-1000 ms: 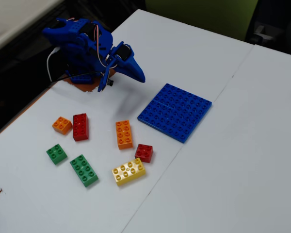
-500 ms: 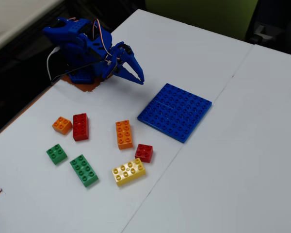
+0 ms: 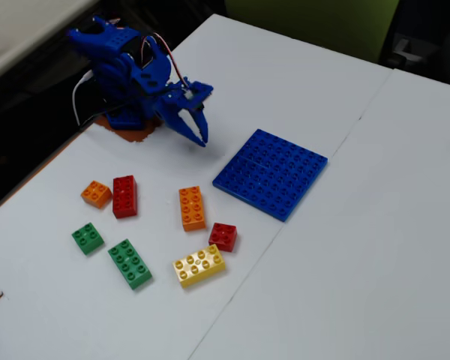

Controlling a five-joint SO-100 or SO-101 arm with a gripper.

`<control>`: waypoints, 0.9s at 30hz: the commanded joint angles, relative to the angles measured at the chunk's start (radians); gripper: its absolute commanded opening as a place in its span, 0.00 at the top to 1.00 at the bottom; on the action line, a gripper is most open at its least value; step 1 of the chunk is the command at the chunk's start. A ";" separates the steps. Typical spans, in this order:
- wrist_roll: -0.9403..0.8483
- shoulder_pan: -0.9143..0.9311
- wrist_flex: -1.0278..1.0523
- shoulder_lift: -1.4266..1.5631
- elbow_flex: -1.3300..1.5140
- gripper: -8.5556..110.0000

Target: Pick up the 2x4 green block and go up the 8x8 blue block.

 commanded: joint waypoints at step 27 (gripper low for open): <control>-0.762 0.733 0.086 -1.511 -1.335 0.80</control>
